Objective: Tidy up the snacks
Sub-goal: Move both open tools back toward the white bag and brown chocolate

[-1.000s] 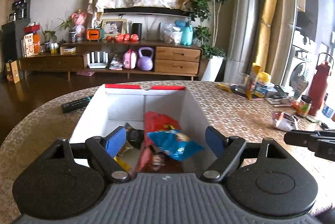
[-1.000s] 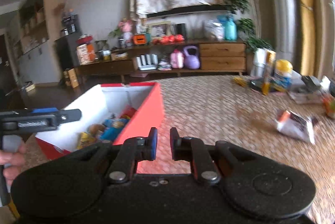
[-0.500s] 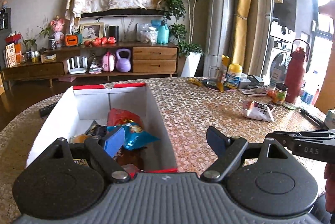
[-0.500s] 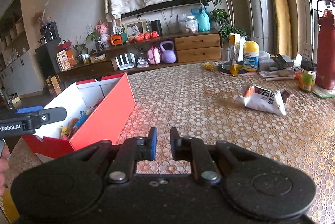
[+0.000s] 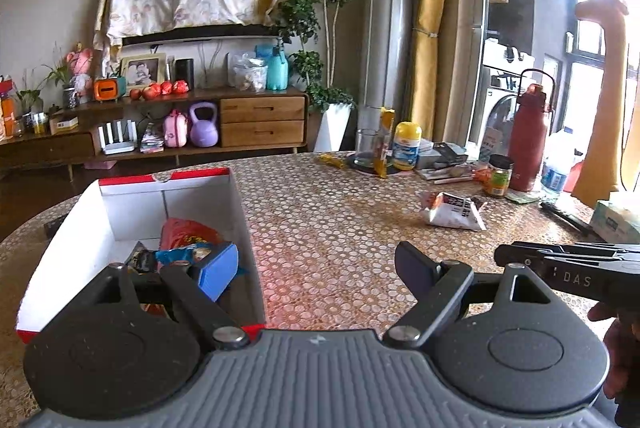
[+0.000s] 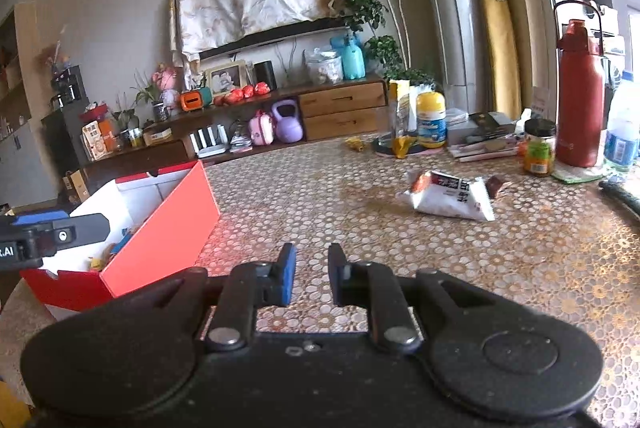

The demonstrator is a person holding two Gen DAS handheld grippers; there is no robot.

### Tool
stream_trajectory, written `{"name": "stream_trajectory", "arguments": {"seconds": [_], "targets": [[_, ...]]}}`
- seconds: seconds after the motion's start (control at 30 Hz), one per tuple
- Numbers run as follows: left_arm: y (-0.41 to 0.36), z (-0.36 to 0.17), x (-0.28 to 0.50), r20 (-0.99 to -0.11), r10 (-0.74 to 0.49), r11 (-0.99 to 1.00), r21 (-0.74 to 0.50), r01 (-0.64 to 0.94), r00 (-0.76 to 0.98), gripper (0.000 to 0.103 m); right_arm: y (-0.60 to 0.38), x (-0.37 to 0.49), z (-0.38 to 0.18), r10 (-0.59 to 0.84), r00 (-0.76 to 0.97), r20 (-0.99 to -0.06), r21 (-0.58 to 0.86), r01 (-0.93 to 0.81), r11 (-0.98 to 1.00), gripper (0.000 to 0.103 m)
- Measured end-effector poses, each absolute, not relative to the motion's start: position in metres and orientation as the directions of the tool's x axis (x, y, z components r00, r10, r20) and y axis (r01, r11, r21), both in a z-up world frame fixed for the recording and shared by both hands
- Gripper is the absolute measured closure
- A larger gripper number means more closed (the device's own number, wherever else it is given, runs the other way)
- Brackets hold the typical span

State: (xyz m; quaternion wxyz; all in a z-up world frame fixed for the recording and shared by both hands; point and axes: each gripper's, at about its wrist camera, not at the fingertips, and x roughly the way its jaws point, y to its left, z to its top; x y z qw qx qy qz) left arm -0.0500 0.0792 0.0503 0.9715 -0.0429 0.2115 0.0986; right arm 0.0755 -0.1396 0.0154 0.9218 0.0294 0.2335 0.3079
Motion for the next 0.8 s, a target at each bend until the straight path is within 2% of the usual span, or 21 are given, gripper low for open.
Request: {"name": "stream_trajectory", "arguments": {"seconds": [0.07, 0.1, 0.13, 0.23, 0.8], "targets": [[0.076, 0.051, -0.049, -0.416, 0.164, 0.979, -0.041, -0.199, 0.894, 0.017, -0.143, 0.076, 0.015, 0.583, 0.7, -0.412, 0.204, -0.553, 0.808, 0.069], [0.074, 0.051, -0.049, -0.415, 0.161, 0.98, -0.041, -0.195, 0.896, 0.017, -0.145, 0.076, 0.015, 0.581, 0.703, -0.409, 0.209, -0.548, 0.81, 0.03], [0.072, 0.051, -0.048, -0.413, 0.155, 0.981, -0.042, -0.189, 0.897, 0.017, -0.147, 0.076, 0.016, 0.581, 0.706, -0.405, 0.219, -0.542, 0.811, 0.006], [0.067, 0.051, -0.045, -0.411, 0.143, 0.984, -0.041, -0.175, 0.9, 0.017, -0.155, 0.074, 0.017, 0.574, 0.739, -0.353, 0.23, -0.526, 0.819, 0.006], [0.029, 0.048, -0.001, -0.41, 0.036, 0.998, -0.039, -0.057, 0.911, 0.017, -0.192, 0.095, 0.012, 0.482, 0.812, -0.329, 0.202, -0.439, 0.876, 0.001]]}}
